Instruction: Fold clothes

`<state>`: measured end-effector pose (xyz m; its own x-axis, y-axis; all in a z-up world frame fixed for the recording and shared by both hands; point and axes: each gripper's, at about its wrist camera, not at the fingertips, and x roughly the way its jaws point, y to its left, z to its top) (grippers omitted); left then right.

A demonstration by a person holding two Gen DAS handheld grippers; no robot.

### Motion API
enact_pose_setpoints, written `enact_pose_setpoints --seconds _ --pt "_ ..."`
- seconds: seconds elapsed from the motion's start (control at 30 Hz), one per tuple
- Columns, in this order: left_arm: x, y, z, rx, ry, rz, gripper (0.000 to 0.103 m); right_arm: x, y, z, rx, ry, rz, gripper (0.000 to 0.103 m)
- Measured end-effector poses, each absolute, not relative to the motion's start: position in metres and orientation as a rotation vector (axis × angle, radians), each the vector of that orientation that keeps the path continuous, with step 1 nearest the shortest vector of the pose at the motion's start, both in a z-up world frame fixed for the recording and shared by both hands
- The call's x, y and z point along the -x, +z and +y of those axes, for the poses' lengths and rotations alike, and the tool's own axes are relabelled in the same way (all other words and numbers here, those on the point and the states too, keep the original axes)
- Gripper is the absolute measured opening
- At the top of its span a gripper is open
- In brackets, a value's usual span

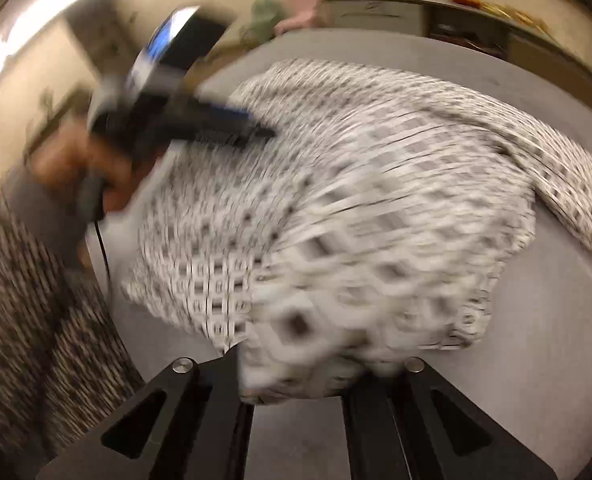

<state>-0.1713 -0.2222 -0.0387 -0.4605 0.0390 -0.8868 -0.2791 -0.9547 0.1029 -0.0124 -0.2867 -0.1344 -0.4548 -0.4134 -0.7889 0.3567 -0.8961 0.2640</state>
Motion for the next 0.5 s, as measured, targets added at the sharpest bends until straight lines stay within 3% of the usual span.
enact_pose_setpoints --seconds 0.07,0.2,0.3,0.33,0.4,0.43,0.5 --pt "0.171 -0.039 -0.231 1.521 2.545 0.368 0.058 -0.002 -0.099 -0.251 -1.176 -2.437 -0.165 0.002" --pt "0.179 -0.038 -0.237 1.557 2.648 0.494 0.059 -0.069 -0.021 -0.182 -0.896 -2.524 -0.154 0.002" --pt "0.186 -0.037 -0.230 1.609 2.704 0.637 0.058 -0.107 -0.015 -0.169 -0.851 -2.411 -0.247 0.002" --pt "0.184 -0.034 -0.225 1.618 2.713 0.686 0.056 -0.112 -0.021 -0.163 -0.862 -2.432 -0.260 0.006" --pt "0.171 -0.018 -0.213 1.561 2.723 0.714 0.055 -0.110 -0.048 -0.154 -0.934 -2.477 -0.307 0.032" --pt "0.164 -0.010 -0.207 1.532 2.726 0.725 0.055 -0.103 -0.067 -0.150 -0.998 -2.492 -0.354 0.054" --pt "0.137 0.008 -0.190 1.447 2.669 0.661 0.055 -0.075 -0.110 -0.148 -1.156 -2.502 -0.383 0.058"
